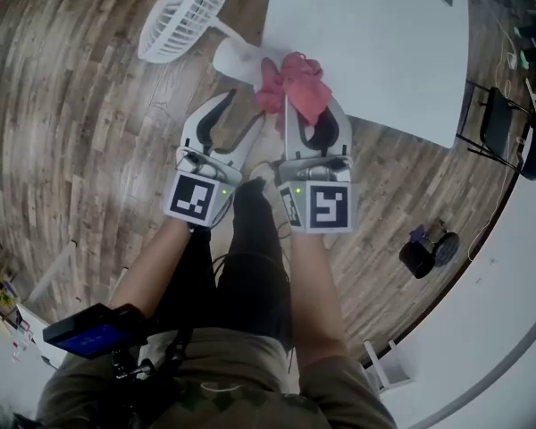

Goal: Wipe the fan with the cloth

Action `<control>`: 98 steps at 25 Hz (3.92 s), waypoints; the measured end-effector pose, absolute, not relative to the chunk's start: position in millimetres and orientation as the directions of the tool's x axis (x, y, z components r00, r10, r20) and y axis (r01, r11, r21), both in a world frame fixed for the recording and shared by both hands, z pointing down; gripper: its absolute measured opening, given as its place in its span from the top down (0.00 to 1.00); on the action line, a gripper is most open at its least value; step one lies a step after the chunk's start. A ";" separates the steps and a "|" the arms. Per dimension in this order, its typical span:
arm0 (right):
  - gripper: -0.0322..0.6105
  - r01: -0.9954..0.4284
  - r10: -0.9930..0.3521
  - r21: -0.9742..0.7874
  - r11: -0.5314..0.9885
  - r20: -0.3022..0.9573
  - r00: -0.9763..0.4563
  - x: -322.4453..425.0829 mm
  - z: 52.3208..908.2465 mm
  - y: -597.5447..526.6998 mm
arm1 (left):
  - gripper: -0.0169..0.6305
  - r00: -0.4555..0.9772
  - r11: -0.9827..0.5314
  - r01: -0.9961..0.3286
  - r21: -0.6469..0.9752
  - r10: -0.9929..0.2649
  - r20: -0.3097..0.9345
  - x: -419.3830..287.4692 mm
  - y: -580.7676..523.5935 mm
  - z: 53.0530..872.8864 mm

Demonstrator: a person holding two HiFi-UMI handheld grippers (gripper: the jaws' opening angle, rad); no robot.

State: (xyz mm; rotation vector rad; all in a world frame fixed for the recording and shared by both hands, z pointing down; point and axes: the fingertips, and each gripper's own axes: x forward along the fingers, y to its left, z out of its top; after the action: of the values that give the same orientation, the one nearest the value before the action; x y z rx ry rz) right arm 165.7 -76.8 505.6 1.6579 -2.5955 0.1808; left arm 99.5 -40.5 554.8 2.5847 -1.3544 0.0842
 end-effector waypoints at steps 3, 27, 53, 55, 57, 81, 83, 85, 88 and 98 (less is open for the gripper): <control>0.77 -0.892 -0.883 -0.047 0.449 0.127 -0.452 149.2 480.2 -63.5 | 0.56 0.615 -0.612 -0.788 0.069 -0.777 0.131 118.1 -35.3 524.5; 0.65 -0.297 -0.297 0.011 0.955 0.052 -0.954 90.0 463.6 70.6 | 0.83 0.636 -0.659 -0.748 -0.074 -0.745 0.203 131.0 40.3 521.3; 0.93 -0.736 -0.671 0.098 0.670 -0.344 -0.656 155.1 564.9 -24.7 | 0.83 0.419 -0.408 -0.906 0.113 -0.901 0.110 27.9 -62.5 801.9; 0.95 -0.811 -0.746 0.122 0.573 -0.333 -0.577 158.2 564.1 -48.0 | 0.83 0.415 -0.403 -0.907 0.121 -0.904 0.099 38.7 -72.0 811.8; 0.95 -0.877 -0.815 0.098 0.470 -0.334 -0.474 167.1 565.1 -54.5 | 0.83 0.411 -0.400 -0.906 0.139 -0.909 0.066 50.7 -79.2 813.0; 0.95 -0.972 -0.969 0.022 0.236 -0.071 -0.237 192.2 787.8 -58.2 | 0.84 0.384 -0.384 -0.922 0.039 -0.923 -0.004 93.2 -96.1 803.5; 0.95 -0.970 -0.967 0.021 0.243 -0.074 -0.244 188.8 790.9 -58.6 | 0.84 0.379 -0.379 -0.925 0.032 -0.926 -0.010 94.0 -97.4 805.9; 0.95 -0.969 -0.966 0.017 0.248 -0.068 -0.248 186.5 794.8 -55.8 | 0.84 0.380 -0.380 -0.924 0.044 -0.925 -0.010 98.3 -96.7 805.8; 0.95 -0.966 -0.965 0.021 0.259 -0.044 -0.260 182.4 800.8 -52.6 | 0.84 0.399 -0.400 -0.916 0.041 -0.916 -0.030 106.4 -95.1 792.7; 0.95 -0.943 -0.940 0.028 0.332 -0.065 -0.334 157.1 795.2 -41.5 | 0.84 0.397 -0.400 -0.916 0.017 -0.913 -0.093 113.8 -105.2 737.7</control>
State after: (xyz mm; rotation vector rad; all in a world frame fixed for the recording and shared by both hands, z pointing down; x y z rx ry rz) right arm 157.1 -41.5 795.2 1.8340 -2.5941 -0.0962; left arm 113.8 -105.2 737.7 2.6561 -1.7394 -0.1390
